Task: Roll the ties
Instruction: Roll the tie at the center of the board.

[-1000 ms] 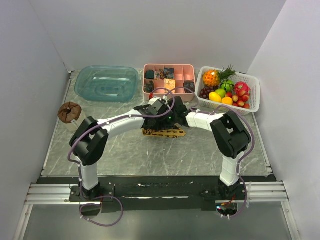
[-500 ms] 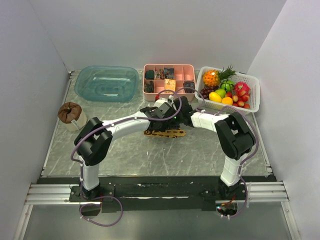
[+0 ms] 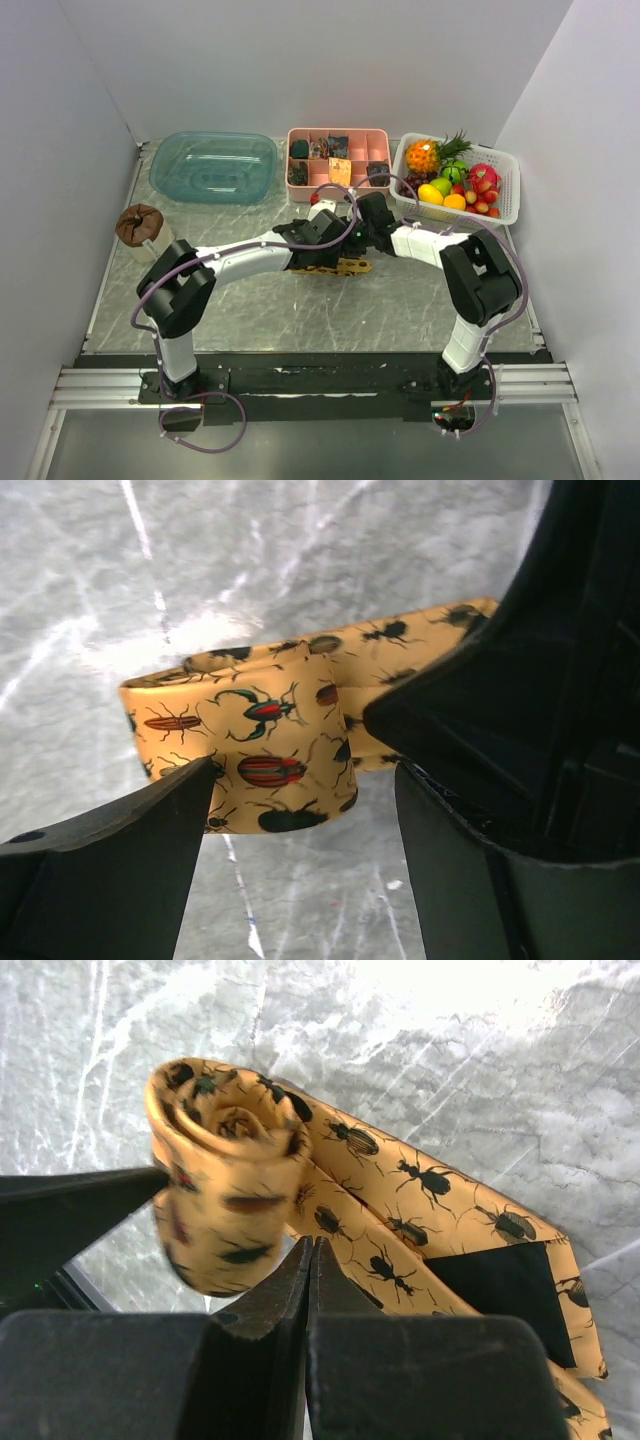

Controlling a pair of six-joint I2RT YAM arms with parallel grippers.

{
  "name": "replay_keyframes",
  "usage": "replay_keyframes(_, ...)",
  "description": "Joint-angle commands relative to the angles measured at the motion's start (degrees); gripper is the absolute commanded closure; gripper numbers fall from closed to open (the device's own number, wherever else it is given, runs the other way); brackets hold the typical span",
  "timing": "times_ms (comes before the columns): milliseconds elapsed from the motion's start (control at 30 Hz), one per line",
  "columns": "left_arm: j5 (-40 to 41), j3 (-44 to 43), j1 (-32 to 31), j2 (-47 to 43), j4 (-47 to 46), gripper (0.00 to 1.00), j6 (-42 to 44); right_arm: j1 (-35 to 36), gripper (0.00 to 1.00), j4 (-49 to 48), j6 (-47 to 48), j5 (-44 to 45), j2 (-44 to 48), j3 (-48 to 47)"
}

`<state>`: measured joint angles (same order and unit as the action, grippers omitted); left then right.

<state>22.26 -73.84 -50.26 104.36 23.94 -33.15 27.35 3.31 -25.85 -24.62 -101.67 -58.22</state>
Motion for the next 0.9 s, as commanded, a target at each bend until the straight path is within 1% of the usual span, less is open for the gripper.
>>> replay_keyframes(0, -4.9, 2.2, -0.4, -3.3, -6.4, 0.22, -1.0, -0.6, 1.00, -3.0, 0.6, -0.3, 4.0, 0.5)
replay_keyframes(67, -5.6, 2.8, -0.4, -3.2, -7.3, 0.22, -0.8, -0.7, 1.00, -3.1, 0.6, -0.9, 4.5, 0.8)
replay_keyframes(300, -5.8, 3.2, -0.4, -1.5, -8.9, 0.22, -1.0, -0.7, 1.00, -8.4, 0.5, -3.4, 6.3, 2.9)
replay_keyframes(567, -5.8, 2.5, -0.2, -1.3, -10.0, 0.21, -0.5, -0.5, 1.00, -14.9, -1.4, -9.6, 3.8, 3.6)
replay_keyframes(700, -5.8, 2.4, -0.1, -1.4, -10.2, 0.21, -0.5, 0.8, 1.00, -14.1, -1.0, -10.6, 0.5, 1.4)
replay_keyframes(867, -5.9, 2.7, 0.1, -1.9, -10.5, 0.21, -0.5, 2.3, 1.00, -12.6, -0.6, -10.2, -1.3, -0.5)
